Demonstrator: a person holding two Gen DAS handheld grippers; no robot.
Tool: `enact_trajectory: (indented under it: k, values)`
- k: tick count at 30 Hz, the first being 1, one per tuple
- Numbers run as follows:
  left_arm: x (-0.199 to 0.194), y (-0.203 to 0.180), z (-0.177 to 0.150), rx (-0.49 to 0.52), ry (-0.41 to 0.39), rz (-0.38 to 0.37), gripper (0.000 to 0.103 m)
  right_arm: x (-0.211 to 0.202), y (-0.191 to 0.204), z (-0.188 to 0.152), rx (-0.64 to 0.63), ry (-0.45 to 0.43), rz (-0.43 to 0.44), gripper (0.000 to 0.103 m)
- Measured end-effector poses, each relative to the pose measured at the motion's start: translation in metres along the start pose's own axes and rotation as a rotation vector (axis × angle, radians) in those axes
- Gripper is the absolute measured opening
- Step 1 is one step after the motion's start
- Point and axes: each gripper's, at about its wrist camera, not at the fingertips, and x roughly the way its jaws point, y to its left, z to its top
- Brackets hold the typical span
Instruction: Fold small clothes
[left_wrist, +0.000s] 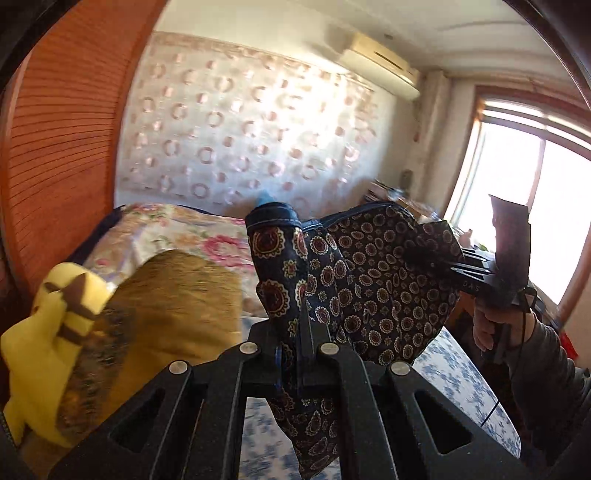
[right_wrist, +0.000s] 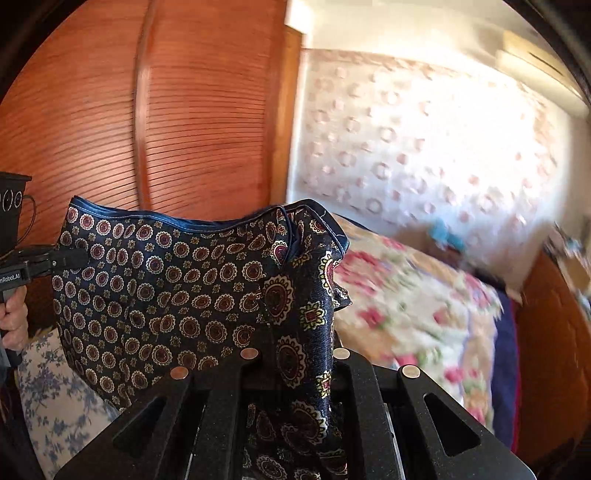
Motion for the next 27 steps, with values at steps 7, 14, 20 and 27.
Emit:
enact_trajectory:
  k: [7, 14, 20, 27]
  values:
    - [-0.020, 0.066, -0.024, -0.084, -0.023, 0.136, 0.005, 0.093, 0.028, 0.056, -0.189, 0.010, 0.094, 0.009]
    - [-0.020, 0.114, -0.053, -0.174, 0.019, 0.192, 0.005, 0.189, 0.049, 0.077, -0.315, 0.068, 0.125, 0.009]
    - [-0.016, 0.122, -0.071, -0.196, 0.050, 0.209, 0.005, 0.246, 0.052, 0.084, -0.287, 0.107, 0.161, 0.009]
    - [-0.022, 0.116, -0.077, -0.184, 0.071, 0.240, 0.006, 0.232, 0.070, 0.087, -0.262, 0.080, 0.118, 0.031]
